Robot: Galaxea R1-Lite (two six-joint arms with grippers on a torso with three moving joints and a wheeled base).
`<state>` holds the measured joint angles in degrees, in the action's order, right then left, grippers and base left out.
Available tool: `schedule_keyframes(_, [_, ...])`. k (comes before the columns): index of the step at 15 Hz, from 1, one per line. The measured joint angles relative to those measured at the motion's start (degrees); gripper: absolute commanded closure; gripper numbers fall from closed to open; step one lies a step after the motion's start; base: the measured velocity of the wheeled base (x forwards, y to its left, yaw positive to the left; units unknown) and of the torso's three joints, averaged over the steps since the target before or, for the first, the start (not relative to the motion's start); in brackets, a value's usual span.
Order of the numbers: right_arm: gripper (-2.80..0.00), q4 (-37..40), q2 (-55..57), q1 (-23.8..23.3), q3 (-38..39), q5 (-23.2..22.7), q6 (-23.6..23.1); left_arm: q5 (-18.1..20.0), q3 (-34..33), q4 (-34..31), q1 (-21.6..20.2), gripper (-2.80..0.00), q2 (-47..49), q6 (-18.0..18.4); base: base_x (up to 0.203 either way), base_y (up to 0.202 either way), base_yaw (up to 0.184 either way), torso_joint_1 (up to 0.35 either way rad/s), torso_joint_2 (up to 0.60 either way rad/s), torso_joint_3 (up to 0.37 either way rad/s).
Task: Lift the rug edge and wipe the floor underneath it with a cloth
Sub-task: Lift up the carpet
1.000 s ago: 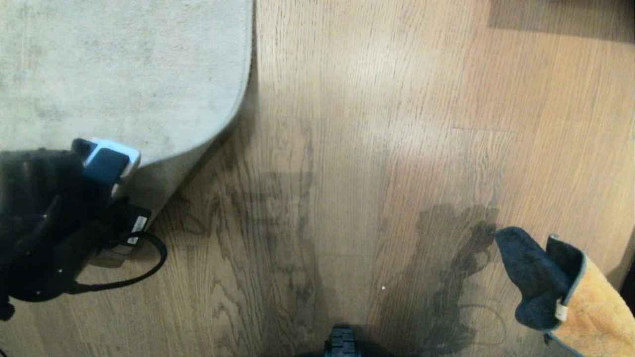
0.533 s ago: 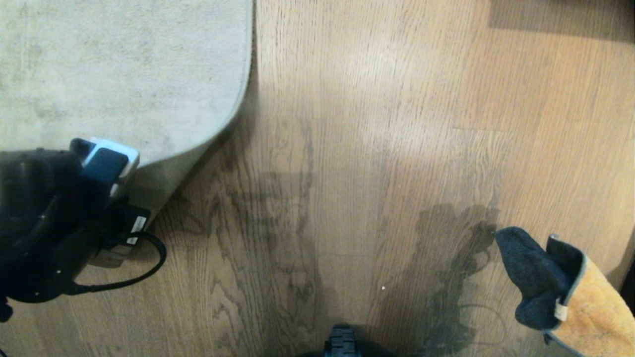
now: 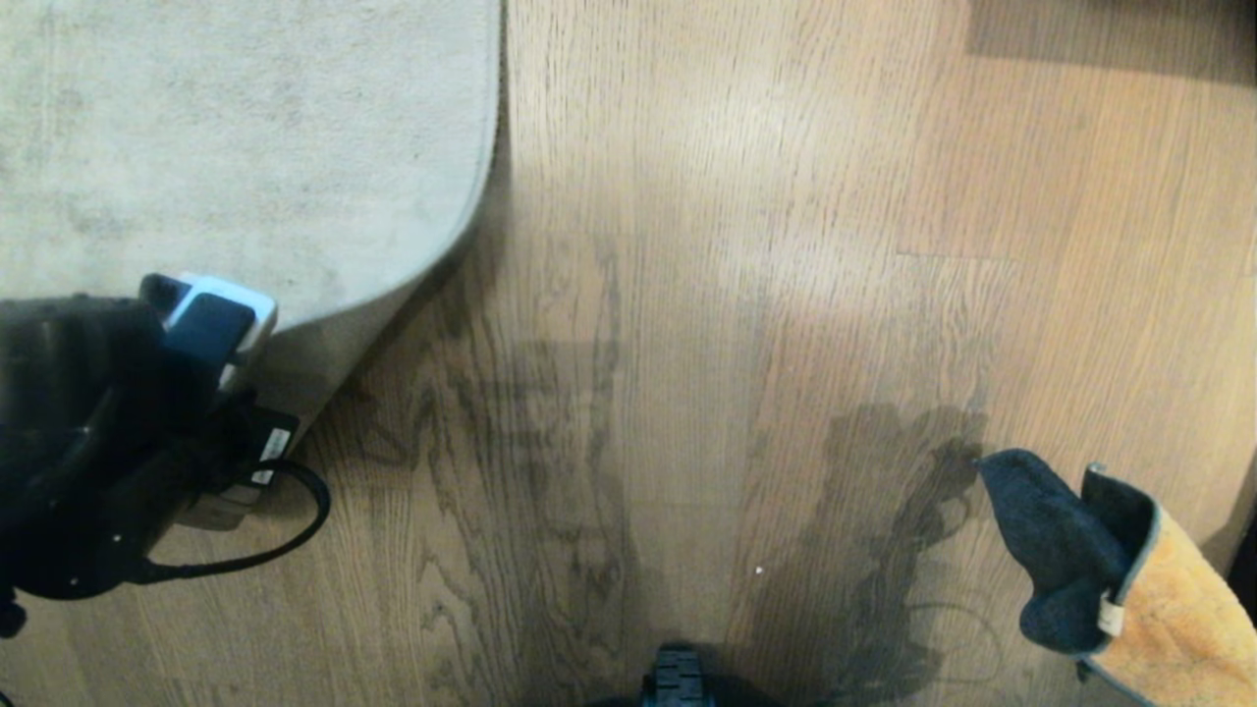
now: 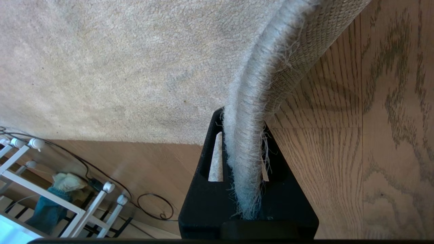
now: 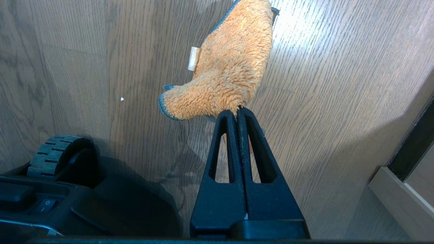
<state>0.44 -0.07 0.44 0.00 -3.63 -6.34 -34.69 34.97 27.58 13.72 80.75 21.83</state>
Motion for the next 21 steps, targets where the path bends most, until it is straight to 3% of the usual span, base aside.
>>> schedule_keyframes(17, [0.0, 0.0, 0.0, 0.0, 0.0, 0.0, 0.0, 0.0, -0.6, 0.0, 0.1, 0.0, 0.1, 0.1, 0.0, 0.0, 0.0, 0.0, 0.0, 0.0])
schedule_keyframes(21, [0.0, 0.0, 0.0, 0.0, 0.0, 0.0, 0.0, 0.2, -0.5, 0.1, 0.1, 0.0, 0.1, 0.1, 0.004, 0.13, -0.006, 0.005, 0.0, 0.006])
